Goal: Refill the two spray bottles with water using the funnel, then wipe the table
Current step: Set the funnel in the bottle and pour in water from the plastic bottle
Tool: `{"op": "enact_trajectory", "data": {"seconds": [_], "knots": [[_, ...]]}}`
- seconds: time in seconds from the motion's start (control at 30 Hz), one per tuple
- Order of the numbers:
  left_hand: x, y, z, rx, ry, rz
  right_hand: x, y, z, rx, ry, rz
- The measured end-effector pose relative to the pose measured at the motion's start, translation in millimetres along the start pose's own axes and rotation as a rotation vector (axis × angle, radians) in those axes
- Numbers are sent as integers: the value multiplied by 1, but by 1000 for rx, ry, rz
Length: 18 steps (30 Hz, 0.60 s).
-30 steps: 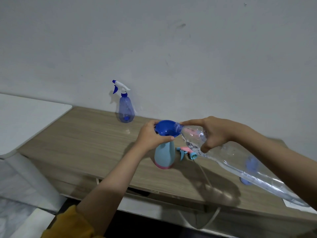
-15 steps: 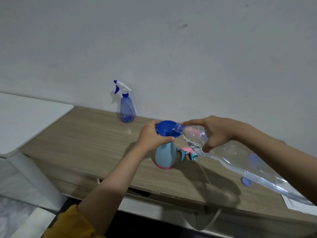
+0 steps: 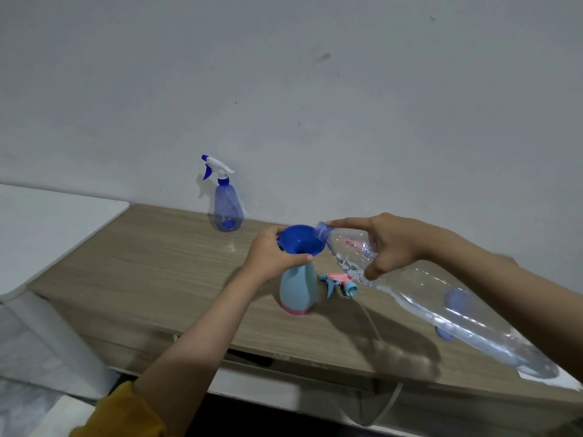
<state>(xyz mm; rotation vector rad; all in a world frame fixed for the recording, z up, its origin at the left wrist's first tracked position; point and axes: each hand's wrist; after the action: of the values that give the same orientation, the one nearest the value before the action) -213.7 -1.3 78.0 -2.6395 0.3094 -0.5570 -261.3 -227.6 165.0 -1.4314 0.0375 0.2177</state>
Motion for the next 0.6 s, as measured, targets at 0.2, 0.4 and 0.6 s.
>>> {"op": "enact_trajectory", "data": {"seconds": [0.2,0.4,0.6], "knots": [[-2,0,-2,12,11,5,-4,7,-11,301,-74,-191],[-3,3,-4,32,20,-4,-18,4,-36,461,-84,-496],[-6,9,-6,31,13,-19,-19,6,-57,614,-39,-788]]}}
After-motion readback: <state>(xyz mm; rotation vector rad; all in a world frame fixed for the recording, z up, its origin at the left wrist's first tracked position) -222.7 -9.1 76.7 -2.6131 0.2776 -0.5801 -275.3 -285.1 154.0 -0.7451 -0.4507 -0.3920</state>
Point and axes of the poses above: each hand's wrist, its own x-axis towards the middle knuckle, its own y-axis out of the palm, z = x × y, and after that the axes turned 14 degrees about y, right-handed
